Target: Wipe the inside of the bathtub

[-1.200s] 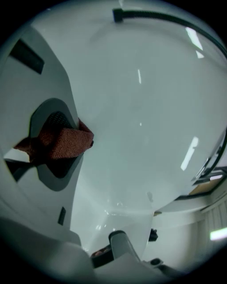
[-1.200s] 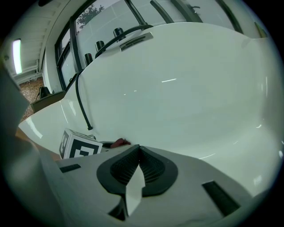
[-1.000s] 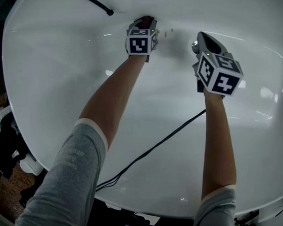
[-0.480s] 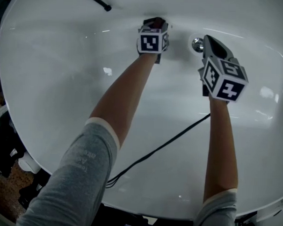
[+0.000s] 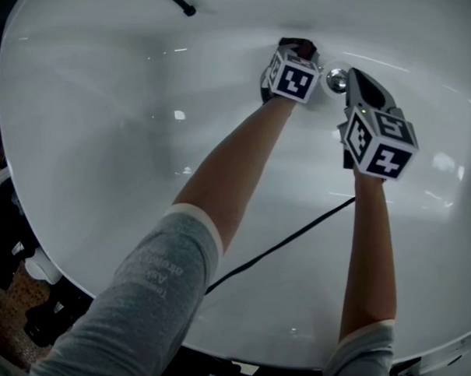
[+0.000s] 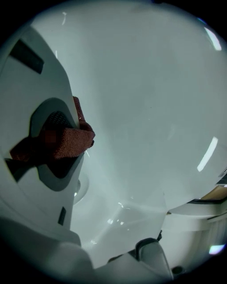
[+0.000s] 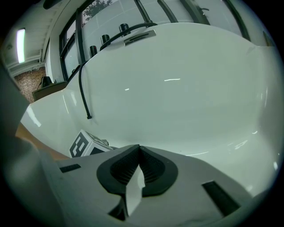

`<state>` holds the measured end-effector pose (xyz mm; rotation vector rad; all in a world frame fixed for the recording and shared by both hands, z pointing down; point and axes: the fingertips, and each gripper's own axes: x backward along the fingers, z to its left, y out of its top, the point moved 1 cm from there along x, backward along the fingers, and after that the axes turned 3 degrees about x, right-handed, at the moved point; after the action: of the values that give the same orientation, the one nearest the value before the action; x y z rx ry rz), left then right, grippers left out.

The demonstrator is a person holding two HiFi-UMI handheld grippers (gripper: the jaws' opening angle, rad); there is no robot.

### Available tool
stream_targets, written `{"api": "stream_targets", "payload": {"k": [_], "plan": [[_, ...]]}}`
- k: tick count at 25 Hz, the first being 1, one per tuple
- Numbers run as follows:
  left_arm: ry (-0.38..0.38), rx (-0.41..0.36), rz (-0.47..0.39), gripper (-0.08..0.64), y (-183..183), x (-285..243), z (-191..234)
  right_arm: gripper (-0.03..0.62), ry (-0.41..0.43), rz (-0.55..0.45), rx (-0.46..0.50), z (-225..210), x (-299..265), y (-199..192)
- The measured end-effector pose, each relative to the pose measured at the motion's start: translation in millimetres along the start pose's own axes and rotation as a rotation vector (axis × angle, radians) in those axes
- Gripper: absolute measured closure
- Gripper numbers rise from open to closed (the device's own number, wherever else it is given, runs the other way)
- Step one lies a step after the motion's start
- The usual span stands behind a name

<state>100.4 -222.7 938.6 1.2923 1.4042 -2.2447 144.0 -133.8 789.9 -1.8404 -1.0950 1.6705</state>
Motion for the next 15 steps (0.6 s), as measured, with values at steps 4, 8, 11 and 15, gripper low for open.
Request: {"api": "stream_targets", "payload": {"k": [4,8,11,15], "plan": [[0.119,0.008,-0.009,0.468,-4.0,13.1,52.0,0.584,0.003,0.006,0.034,4.9,-2.0,0.1],[0.238,0.063,-0.069,0.468,-7.1,29.0,98.1,0.584,-0.001,0.002,0.027,-1.0,-1.3,0.5],[0.259,0.134,-0.094,0.468,-4.8,32.8,107.1,0.584,-0.004,0.0,0.017,-7.0,-2.2,-1.3],[0.216,0.131,-0.111,0.469,12.5,24.5,84.4,0.584,-0.007,-0.003,-0.019,-14.3,-3.9,-5.3]]}}
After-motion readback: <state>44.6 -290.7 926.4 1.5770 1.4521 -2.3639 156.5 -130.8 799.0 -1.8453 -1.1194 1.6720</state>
